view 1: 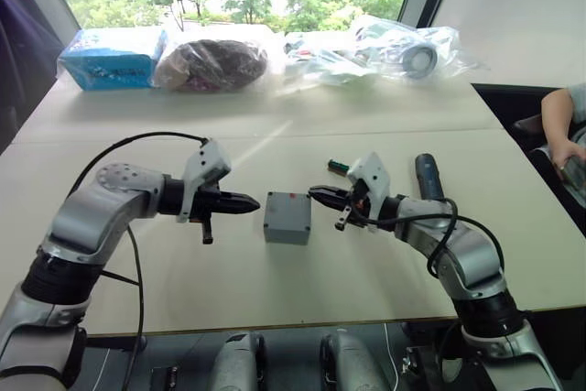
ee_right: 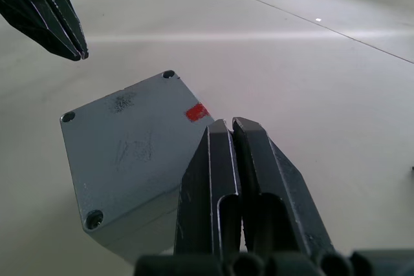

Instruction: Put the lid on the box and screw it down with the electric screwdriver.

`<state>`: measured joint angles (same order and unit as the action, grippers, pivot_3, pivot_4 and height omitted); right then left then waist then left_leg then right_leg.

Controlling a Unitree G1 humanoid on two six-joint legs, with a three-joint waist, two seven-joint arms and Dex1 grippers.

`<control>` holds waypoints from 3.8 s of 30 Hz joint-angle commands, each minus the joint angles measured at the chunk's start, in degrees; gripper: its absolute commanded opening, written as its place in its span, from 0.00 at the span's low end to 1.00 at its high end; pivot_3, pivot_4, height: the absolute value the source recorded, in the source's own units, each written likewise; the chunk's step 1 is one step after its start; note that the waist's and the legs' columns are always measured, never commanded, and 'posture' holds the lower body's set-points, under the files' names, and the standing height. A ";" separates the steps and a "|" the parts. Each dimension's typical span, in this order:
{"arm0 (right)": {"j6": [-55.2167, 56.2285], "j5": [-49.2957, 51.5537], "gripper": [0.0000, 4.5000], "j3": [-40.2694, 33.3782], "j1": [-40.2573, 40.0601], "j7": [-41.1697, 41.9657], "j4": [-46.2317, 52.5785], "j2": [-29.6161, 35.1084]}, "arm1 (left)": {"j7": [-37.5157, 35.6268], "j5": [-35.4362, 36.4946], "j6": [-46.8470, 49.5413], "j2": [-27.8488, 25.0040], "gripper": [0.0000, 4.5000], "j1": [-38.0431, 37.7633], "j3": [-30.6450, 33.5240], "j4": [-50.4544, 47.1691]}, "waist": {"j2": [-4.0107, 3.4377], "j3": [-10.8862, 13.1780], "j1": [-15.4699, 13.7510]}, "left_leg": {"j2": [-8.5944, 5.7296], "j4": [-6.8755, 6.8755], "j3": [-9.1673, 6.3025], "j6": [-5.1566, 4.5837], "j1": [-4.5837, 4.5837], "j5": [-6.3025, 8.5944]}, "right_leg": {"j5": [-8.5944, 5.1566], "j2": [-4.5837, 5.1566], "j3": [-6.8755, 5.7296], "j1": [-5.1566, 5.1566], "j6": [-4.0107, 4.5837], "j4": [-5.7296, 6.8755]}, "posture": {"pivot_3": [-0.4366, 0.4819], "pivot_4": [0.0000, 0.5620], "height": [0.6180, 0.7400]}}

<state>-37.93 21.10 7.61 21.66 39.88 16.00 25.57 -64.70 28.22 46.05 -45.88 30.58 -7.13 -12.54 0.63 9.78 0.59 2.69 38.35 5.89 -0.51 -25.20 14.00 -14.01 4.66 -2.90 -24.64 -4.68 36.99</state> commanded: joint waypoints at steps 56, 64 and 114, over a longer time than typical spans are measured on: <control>-54.53 12.84 0.97 -10.65 29.03 -4.73 -22.01 31.89 | 1.46 3.54 -4.94 12.29 0.00 6.50 -5.69 -4.01 | 0.01 0.01 -1.04 | -0.02 -0.10 0.02 -0.04 0.01 0.02 | -0.06 0.00 0.05 -0.07 0.16 -0.03 | 0.48 0.27 1.00; -48.82 7.96 0.97 5.91 34.37 4.96 -39.11 33.30 | -0.39 1.76 -7.45 12.14 0.00 6.20 -8.23 -5.55 | 0.00 0.01 -0.08 | -0.02 -0.08 0.00 -0.05 -0.03 0.02 | -0.05 -0.02 0.23 -0.19 0.12 -0.01 | 0.48 0.27 1.00; -9.75 17.72 0.41 -33.39 24.66 -10.85 -3.17 -4.47 | 8.29 5.43 0.32 6.28 0.00 1.82 5.51 0.07 | -0.11 0.12 -1.04 | 0.10 -0.33 0.26 0.61 -0.24 -0.36 | -0.17 -0.12 0.31 -0.56 -0.02 0.11 | 0.48 0.27 1.00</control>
<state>-48.51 34.82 -24.28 47.64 32.52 4.49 23.01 -57.26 32.73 45.75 -39.35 31.94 -3.64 -12.20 0.52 9.91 -0.44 2.79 38.12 6.16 0.07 -25.43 13.65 -14.17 4.57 -2.60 -25.17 -4.70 37.13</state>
